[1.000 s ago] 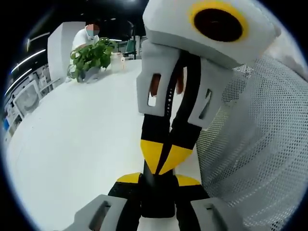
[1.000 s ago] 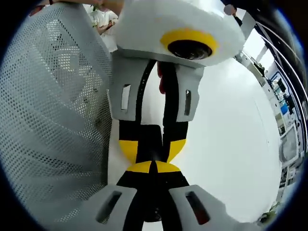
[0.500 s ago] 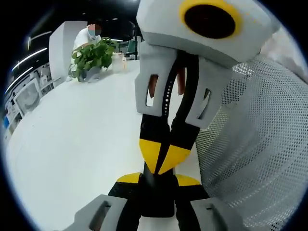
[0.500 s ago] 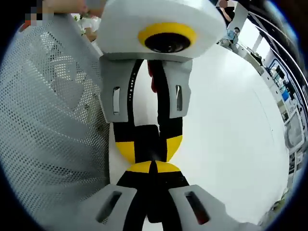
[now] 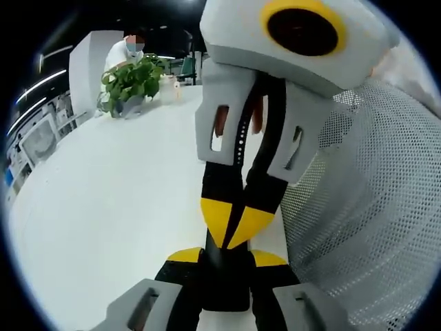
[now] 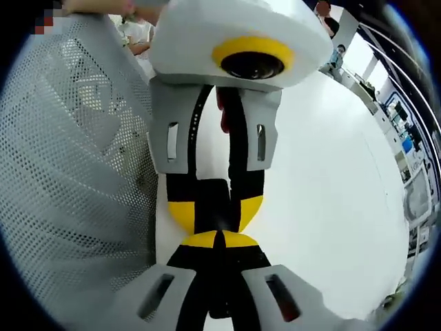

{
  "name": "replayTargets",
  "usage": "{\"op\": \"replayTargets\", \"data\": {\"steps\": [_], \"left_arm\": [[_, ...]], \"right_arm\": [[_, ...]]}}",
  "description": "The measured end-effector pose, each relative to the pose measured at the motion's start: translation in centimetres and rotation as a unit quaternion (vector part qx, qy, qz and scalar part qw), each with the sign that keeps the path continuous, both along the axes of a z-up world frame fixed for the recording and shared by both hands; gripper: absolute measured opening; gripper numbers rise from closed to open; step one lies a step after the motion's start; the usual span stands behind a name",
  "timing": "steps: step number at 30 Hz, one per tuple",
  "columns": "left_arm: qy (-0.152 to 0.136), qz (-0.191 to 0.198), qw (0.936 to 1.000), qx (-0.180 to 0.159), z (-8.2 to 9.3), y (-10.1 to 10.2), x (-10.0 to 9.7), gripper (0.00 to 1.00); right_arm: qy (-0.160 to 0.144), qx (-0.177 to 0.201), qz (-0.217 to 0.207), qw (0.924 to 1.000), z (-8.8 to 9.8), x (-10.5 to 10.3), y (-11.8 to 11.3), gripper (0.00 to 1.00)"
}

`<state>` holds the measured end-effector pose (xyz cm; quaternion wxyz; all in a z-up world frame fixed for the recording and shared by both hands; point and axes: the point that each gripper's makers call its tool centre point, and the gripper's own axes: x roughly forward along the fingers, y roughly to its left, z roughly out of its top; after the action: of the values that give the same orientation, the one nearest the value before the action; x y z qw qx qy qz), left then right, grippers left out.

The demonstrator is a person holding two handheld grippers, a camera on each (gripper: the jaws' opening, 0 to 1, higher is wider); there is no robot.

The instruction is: Press the specified remote control buttons in sequence, fully releasing each button before pressing the next.

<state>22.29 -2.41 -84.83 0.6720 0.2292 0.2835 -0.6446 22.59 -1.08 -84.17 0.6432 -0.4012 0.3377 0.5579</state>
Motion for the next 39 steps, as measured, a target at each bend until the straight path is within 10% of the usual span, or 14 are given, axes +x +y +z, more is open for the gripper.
{"op": "replayTargets", "data": {"steps": [20,39], "left_arm": [[-0.001,-0.001,1.0000,0.001,-0.1,0.0,0.0,0.26],[-0.005,-0.003,1.0000,0.001,-0.1,-0.1,-0.1,0.26]], "right_arm": [[0.013,0.007,-0.006,0.9999,0.0,0.1,-1.0,0.00],[0.054,-0.033,-0.032,0.9975,-1.3,0.1,-6.0,0.26]]}}
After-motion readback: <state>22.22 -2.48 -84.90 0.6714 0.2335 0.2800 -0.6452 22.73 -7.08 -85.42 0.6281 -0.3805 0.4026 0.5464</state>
